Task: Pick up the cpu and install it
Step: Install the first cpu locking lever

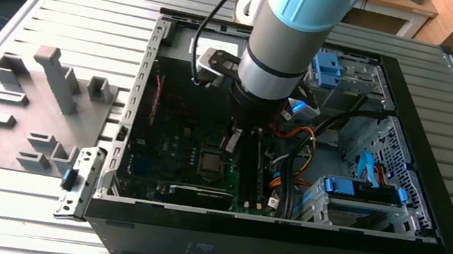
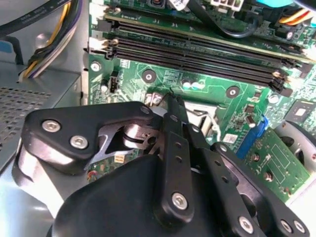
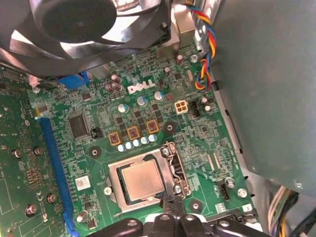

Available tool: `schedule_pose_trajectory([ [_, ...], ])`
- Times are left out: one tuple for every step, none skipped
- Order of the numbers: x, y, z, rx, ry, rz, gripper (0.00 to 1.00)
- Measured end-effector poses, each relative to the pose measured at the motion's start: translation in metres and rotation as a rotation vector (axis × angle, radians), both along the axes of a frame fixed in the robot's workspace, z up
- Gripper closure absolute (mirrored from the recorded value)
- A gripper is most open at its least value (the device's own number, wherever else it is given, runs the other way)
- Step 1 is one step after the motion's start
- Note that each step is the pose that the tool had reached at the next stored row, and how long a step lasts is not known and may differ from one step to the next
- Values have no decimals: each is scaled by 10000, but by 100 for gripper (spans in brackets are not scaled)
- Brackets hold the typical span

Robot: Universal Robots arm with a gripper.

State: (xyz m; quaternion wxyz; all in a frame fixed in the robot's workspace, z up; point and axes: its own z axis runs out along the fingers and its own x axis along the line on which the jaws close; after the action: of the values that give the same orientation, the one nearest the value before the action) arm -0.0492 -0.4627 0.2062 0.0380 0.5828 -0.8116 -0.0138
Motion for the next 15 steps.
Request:
schedule_pose_trajectory([
  [-1,-4,-6,-2,1,19,89],
  [-1,-7,-10,-3,1,37,89],
  [-1,-10,-13,-2,0,52,89],
  [-1,-11,-14,-2,0,63,89],
  [-2,-12,-14,-3,0,72,89],
  [-3,-13,-15,-7,0,77,89],
  [-4,-15,-17,-12,-1,80,89],
  [-5,-18,-19,-21,-1,85,89],
  [-6,-24,-22,-28,0,94,89],
  [-7,-30,-26,-33,0,106,89],
  [-8,-36,-31,-37,0,118,89],
  [-10,-42,-36,-39,0,128,89],
  [-11,-47,-42,-42,-1,137,89],
  [-12,-51,-49,-46,-1,147,89],
  [-13,-55,-55,-50,0,159,89],
])
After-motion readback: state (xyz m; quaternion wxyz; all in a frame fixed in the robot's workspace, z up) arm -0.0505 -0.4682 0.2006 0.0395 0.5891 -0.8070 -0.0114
